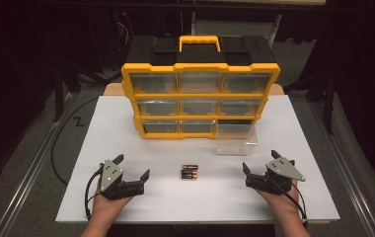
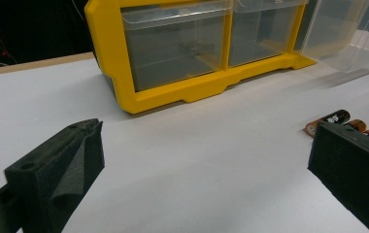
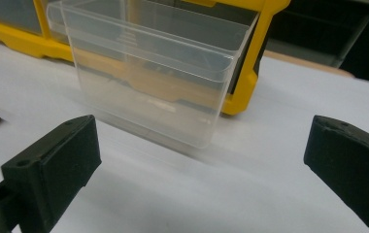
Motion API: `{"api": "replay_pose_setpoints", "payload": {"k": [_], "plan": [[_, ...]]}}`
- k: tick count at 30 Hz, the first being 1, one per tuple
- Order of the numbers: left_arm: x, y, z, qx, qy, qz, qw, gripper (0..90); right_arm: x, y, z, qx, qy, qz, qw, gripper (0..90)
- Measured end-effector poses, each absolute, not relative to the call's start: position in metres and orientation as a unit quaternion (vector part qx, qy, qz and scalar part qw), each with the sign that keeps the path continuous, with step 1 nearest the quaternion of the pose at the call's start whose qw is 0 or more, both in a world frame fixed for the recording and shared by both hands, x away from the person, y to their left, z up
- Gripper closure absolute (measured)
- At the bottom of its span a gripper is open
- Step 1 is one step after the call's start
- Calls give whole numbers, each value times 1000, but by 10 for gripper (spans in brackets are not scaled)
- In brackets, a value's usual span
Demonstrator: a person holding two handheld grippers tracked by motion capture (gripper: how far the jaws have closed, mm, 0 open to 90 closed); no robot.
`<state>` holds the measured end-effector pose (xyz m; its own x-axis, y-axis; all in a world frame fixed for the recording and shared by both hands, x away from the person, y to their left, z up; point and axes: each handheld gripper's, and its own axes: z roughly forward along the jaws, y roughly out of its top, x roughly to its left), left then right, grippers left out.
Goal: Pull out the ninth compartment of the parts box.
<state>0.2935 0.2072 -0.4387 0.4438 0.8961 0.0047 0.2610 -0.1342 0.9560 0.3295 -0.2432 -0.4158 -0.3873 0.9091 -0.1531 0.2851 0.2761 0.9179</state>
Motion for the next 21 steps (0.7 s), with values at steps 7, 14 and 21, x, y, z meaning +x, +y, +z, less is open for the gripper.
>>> {"api": "replay_pose_setpoints", "payload": {"k": [7, 14, 21], "plan": [[295, 208, -440, 681, 427, 314, 506, 3, 332, -246, -417, 438, 704, 446, 336, 12], [297, 209, -440, 679, 427, 312, 510, 3, 332, -246, -417, 444, 702, 444, 336, 12], [298, 208, -440, 679, 428, 309, 510, 3, 332, -244, -418, 441, 712, 434, 331, 12]]}}
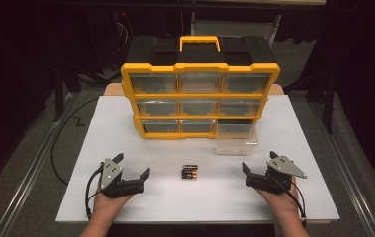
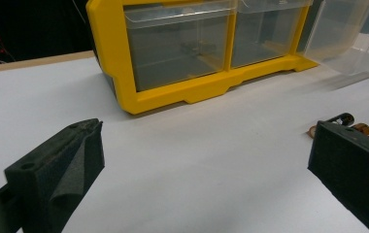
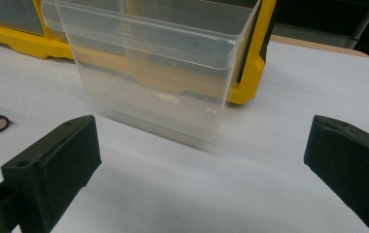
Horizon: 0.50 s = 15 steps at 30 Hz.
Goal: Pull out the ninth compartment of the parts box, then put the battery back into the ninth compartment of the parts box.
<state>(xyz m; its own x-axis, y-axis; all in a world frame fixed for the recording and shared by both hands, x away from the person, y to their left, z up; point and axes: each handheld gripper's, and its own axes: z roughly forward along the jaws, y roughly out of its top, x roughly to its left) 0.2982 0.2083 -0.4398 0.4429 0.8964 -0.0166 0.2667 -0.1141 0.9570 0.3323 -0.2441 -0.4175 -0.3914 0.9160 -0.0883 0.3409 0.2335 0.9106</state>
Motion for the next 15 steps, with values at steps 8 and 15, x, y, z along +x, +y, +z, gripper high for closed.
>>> {"api": "replay_pose_setpoints", "payload": {"k": [8, 15], "plan": [[298, 205, -440, 685, 428, 297, 510, 3, 331, -245, -418, 445, 716, 420, 336, 12], [296, 208, -439, 685, 429, 297, 508, 3, 331, -244, -419, 450, 730, 396, 327, 12]]}}
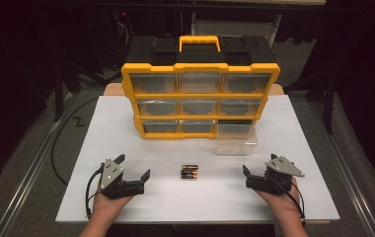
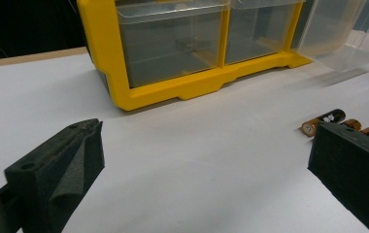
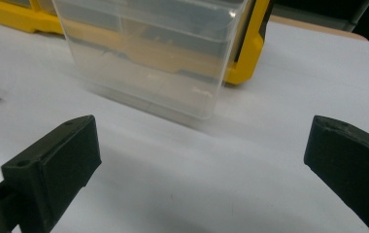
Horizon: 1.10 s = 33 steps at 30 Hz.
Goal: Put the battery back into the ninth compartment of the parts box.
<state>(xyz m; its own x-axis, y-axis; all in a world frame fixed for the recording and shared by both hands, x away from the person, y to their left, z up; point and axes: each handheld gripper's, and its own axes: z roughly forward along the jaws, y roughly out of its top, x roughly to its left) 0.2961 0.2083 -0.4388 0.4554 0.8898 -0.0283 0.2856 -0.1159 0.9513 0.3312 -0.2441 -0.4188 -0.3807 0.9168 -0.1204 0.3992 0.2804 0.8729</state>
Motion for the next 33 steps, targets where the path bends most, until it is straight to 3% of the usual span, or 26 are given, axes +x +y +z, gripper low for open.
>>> {"api": "replay_pose_setpoints", "payload": {"k": [33], "plan": [[294, 205, -436, 690, 408, 289, 523, 4, 343, -242, -421, 457, 792, 315, 255, 12]]}}
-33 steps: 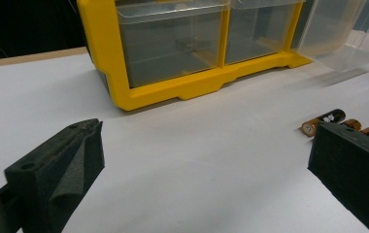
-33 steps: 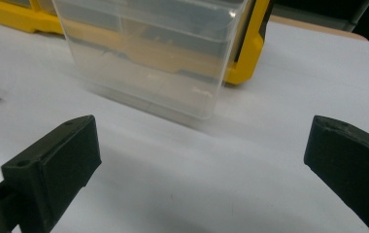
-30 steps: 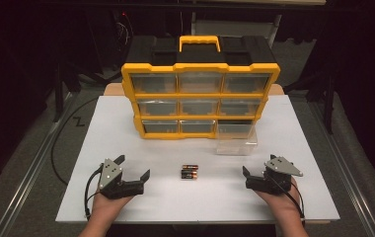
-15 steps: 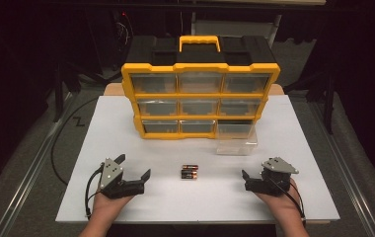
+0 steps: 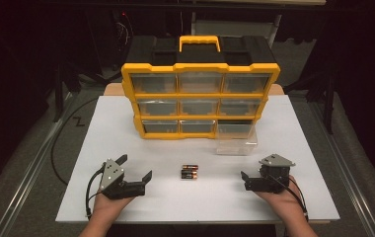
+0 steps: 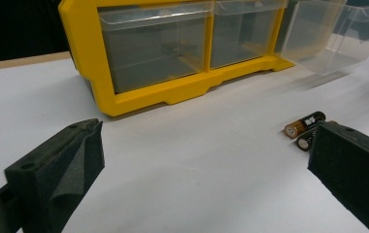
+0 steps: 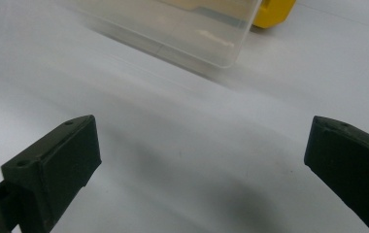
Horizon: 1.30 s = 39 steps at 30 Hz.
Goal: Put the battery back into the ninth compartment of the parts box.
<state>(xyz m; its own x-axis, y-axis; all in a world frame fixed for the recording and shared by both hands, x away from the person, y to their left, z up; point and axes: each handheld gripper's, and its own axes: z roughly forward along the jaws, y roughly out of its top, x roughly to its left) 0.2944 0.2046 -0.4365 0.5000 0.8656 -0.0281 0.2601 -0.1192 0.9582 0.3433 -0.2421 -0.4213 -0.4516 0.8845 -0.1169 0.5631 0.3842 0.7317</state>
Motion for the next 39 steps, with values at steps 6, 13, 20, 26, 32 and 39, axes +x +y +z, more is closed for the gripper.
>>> {"api": "replay_pose_setpoints", "payload": {"k": [6, 13, 20, 26, 32, 39], "plan": [[294, 205, -437, 691, 406, 290, 524, 3, 346, -242, -415, 457, 807, 299, 224, 11], [294, 204, -437, 694, 402, 288, 523, 4, 350, -238, -413, 447, 830, 270, 197, 11], [294, 204, -437, 694, 402, 289, 523, 4, 352, -233, -412, 428, 849, 244, 187, 11], [295, 204, -437, 695, 402, 289, 521, 3, 354, -228, -411, 418, 862, 233, 165, 11], [295, 204, -437, 695, 402, 288, 522, 3, 357, -223, -407, 398, 878, 218, 152, 11], [294, 205, -437, 692, 405, 291, 523, 4, 356, -213, -401, 371, 894, 208, 141, 11]]}}
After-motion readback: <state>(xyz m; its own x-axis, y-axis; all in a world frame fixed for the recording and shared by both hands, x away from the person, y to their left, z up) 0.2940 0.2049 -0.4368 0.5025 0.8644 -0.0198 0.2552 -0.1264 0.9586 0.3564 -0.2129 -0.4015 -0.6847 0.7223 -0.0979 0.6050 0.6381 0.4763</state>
